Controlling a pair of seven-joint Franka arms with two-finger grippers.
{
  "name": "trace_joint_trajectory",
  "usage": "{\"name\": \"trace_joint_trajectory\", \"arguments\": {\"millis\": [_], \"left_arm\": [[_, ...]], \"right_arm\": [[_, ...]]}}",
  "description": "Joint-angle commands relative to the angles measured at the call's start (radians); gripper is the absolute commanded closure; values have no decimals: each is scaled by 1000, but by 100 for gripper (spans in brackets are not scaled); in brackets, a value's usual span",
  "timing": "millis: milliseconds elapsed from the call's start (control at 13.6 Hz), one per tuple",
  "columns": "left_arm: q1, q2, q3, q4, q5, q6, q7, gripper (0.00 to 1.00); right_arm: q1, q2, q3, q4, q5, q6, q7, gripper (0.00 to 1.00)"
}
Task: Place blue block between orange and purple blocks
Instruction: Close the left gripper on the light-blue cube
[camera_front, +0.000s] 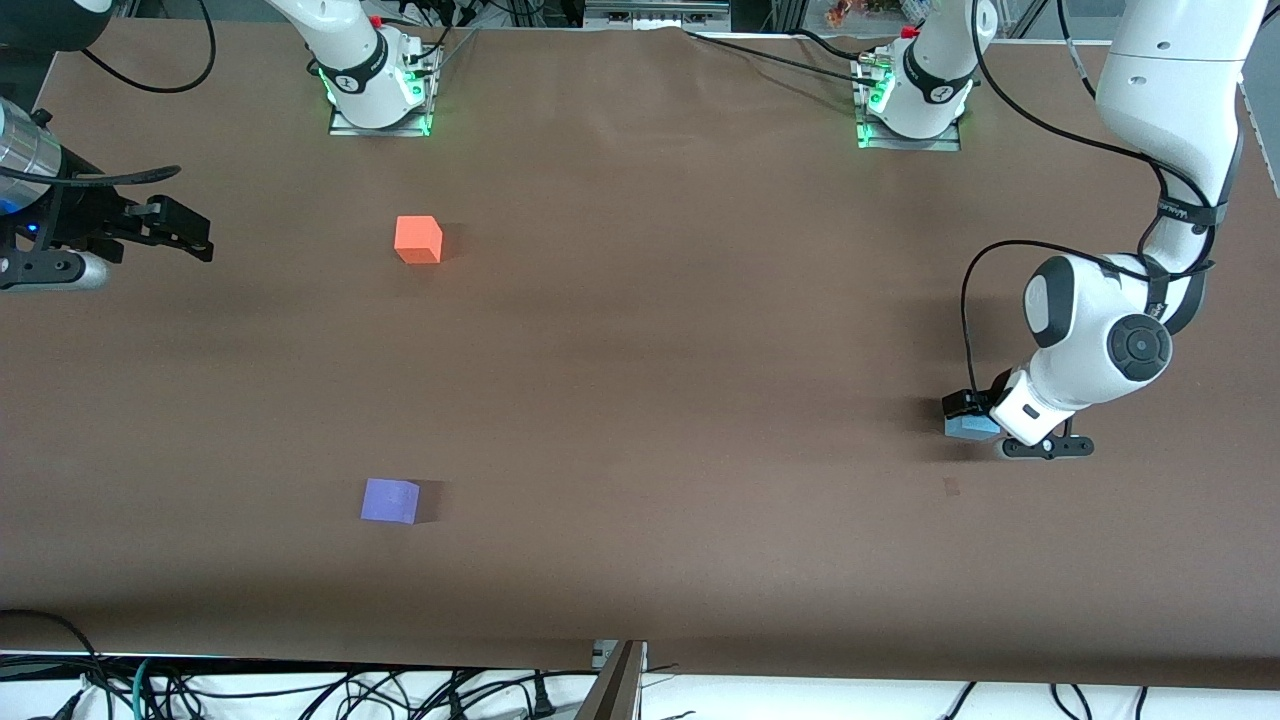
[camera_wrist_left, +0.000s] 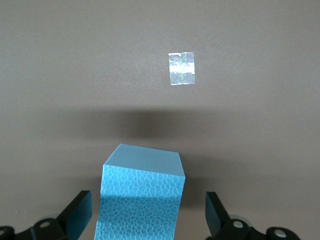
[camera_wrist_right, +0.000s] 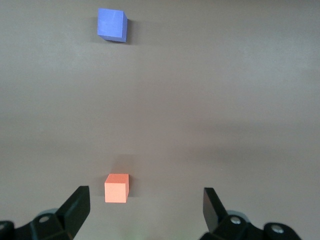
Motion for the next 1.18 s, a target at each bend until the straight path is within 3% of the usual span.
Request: {"name": "trace_joint_trajectory", "arguments": {"millis": [0, 147, 221, 368, 588, 735, 956, 1103], "left_arm": [[12, 35, -4, 34, 2, 4, 46, 0], [12, 37, -4, 34, 0, 4, 49, 0], [12, 37, -4, 34, 0, 4, 49, 6], [12, 37, -4, 34, 2, 2, 70, 43], [9, 37, -4, 34, 2, -1, 100, 87], [6, 37, -4, 35, 2, -1, 98, 98], [-1, 31, -5, 45, 2, -13, 98, 100], [3, 9, -83, 52, 2, -74, 113, 100]], "right_arm": [[-5, -3, 0, 8, 20, 1, 0, 0], [-5, -3, 0, 8, 20, 1, 0, 0], [-5, -3, 0, 8, 20, 1, 0, 0], [-5, -3, 0, 8, 18, 1, 0, 0], [-5, -3, 0, 9, 20, 1, 0, 0], [-5, -3, 0, 9, 20, 1, 0, 0], [-5, -3, 0, 9, 20, 1, 0, 0], [-5, -3, 0, 9, 20, 1, 0, 0]]}}
